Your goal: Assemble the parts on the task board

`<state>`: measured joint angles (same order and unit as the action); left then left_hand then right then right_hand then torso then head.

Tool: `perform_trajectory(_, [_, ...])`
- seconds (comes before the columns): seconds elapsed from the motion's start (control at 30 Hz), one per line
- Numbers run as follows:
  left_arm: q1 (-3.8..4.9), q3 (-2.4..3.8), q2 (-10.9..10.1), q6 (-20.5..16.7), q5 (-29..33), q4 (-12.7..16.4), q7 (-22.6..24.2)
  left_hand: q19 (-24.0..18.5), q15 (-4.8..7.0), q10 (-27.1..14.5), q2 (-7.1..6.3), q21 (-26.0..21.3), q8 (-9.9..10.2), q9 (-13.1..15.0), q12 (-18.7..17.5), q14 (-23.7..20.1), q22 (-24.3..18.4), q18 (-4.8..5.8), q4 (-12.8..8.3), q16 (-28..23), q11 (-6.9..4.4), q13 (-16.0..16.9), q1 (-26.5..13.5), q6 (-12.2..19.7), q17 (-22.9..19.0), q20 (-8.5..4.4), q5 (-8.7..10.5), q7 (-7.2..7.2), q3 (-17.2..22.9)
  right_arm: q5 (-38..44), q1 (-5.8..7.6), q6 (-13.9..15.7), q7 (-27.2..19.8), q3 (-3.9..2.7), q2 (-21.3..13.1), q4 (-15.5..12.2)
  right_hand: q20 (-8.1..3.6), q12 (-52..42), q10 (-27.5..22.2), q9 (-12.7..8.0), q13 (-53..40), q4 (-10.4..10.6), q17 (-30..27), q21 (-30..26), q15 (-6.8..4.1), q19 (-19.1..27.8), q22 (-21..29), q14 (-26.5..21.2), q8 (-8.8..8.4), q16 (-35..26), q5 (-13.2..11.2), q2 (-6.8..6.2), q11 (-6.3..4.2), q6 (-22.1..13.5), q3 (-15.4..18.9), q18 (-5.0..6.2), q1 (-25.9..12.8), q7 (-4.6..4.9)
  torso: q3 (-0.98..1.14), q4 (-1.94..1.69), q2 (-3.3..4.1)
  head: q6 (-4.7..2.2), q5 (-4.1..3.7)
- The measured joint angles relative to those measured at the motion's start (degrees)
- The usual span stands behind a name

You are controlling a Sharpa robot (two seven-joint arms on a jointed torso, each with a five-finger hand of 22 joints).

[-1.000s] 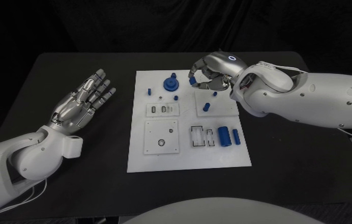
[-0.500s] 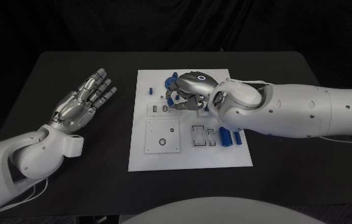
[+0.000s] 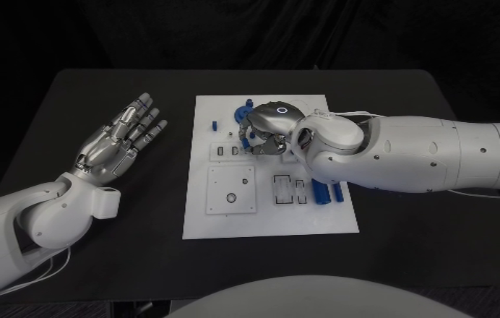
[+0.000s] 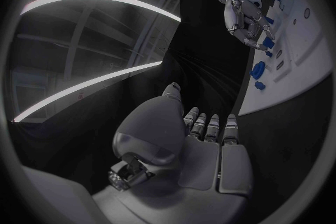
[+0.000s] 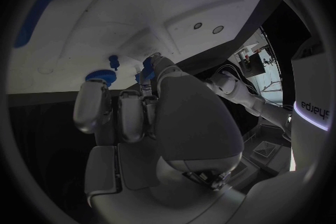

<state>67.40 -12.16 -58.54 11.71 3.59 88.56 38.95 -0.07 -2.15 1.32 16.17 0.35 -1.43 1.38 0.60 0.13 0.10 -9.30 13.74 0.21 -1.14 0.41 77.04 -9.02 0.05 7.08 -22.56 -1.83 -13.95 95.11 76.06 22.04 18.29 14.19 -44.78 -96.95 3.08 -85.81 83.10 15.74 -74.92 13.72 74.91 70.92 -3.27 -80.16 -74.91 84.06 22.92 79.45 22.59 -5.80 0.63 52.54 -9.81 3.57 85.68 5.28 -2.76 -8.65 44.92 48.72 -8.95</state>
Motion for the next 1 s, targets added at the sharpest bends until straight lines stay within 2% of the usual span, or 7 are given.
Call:
perform_trajectory(0.07, [0.0,0.0,0.02,0.01,0.0,-0.02,0.0,0.0,0.0,0.0,0.0,0.0,0.0,0.0,0.0,0.0,0.0,0.0,0.0,0.0,0.0,0.0,0.0,0.0,0.0,0.0,0.0,0.0,0.0,0.12,-0.03,-0.28,0.39,0.0,0.02,0.03,0.0,0.0,0.0,0.0,-0.03,-0.25,0.0,0.0,0.0,0.0,0.0,0.0,0.0,0.0,0.84,0.0,0.0,-0.01,-0.24,0.1,0.0,0.0,0.01,0.01,0.01,0.04,0.08])
perform_trajectory(0.1, [0.0,0.0,0.03,0.02,0.0,-0.03,0.0,0.0,0.0,0.0,0.0,0.0,0.0,0.0,0.0,0.0,0.0,0.0,-0.09,0.0,0.0,0.0,0.0,0.0,0.0,0.0,0.0,0.0,0.09,0.18,-0.04,-0.4,0.55,0.0,0.03,0.04,0.03,0.0,0.0,0.0,-0.03,-0.33,0.0,0.0,0.0,0.03,0.0,0.0,0.0,0.0,1.21,-0.24,0.0,-0.04,-0.32,0.94,-0.24,0.0,0.02,0.02,0.02,0.05,0.09])
perform_trajectory(0.5, [0.0,0.0,0.16,0.17,0.0,-0.19,0.0,0.0,0.0,0.0,0.0,0.0,0.0,0.0,0.0,0.0,-0.05,0.0,-0.16,0.0,0.0,0.0,0.0,0.0,0.02,0.0,0.0,0.0,0.16,0.59,-0.21,-1.79,1.84,0.0,0.17,0.3,0.21,0.33,-0.01,0.01,-0.02,-0.33,0.0,-0.44,0.0,0.21,0.0,0.0,-0.02,-0.24,1.73,-0.31,0.01,-0.29,-0.31,0.93,-0.3,0.1,0.03,0.09,0.08,0.15,0.15])
perform_trajectory(0.53, [0.0,0.0,0.17,0.18,0.0,-0.22,0.0,0.0,0.0,0.0,0.0,0.0,0.0,0.0,0.0,0.0,-0.05,0.0,-0.16,0.0,0.0,0.0,0.0,0.0,0.02,0.0,0.0,0.0,0.16,0.6,-0.23,-1.86,1.87,0.0,0.2,0.3,0.21,0.33,-0.22,0.58,-0.02,-0.41,0.0,-0.44,0.0,0.21,0.0,0.0,-0.02,-0.24,1.77,-0.69,0.22,-0.41,-0.39,0.92,-0.67,0.22,0.03,0.09,0.08,0.18,0.15])
perform_trajectory(0.57, [0.0,0.0,0.18,0.19,0.0,-0.25,0.0,0.0,0.0,0.0,0.0,0.0,0.0,0.0,0.0,0.0,-0.05,0.0,-0.16,0.0,0.0,0.0,0.0,0.0,0.02,0.0,0.0,0.0,0.16,0.61,-0.24,-1.93,1.9,0.0,0.23,0.3,0.21,0.33,-0.2,2.49,-0.02,-0.47,0.0,-0.44,0.0,0.21,0.0,0.0,-0.02,-0.24,1.78,-0.69,0.2,-0.5,-0.46,0.92,-0.67,0.31,0.03,0.09,0.08,0.22,0.17])
perform_trajectory(0.73, [0.0,0.0,0.22,0.23,0.0,-0.39,0.0,0.0,0.0,0.0,0.0,0.0,0.0,0.0,0.0,0.0,-0.05,0.0,-0.16,0.0,0.0,0.0,0.0,0.0,0.03,0.0,0.0,0.0,0.16,0.67,-0.26,-2.3,1.96,0.0,0.4,0.32,0.2,0.33,-0.21,4.14,-0.02,-0.48,0.0,-0.67,0.21,0.21,0.0,-0.21,-0.55,-0.24,1.7,-0.99,0.2,-1.47,-0.47,0.92,-0.97,0.46,0.02,0.09,0.04,0.37,0.25])
perform_trajectory(1.0, [0.0,0.0,0.42,0.32,0.0,-0.63,0.0,0.0,0.0,0.0,0.0,0.0,0.0,0.0,0.0,0.0,-0.04,0.0,-0.16,0.0,0.0,0.0,0.0,0.0,0.04,0.0,0.0,0.0,0.16,0.73,-0.3,-3.17,1.97,0.0,0.63,0.78,0.41,0.63,-0.41,3.27,-0.01,-0.3,0.0,-1.34,0.37,0.41,0.0,-0.05,-2.93,-0.46,-5.7,-1.9,0.41,-5.99,-0.32,0.91,-3.39,1.08,0.02,0.09,-0.02,0.59,0.26])
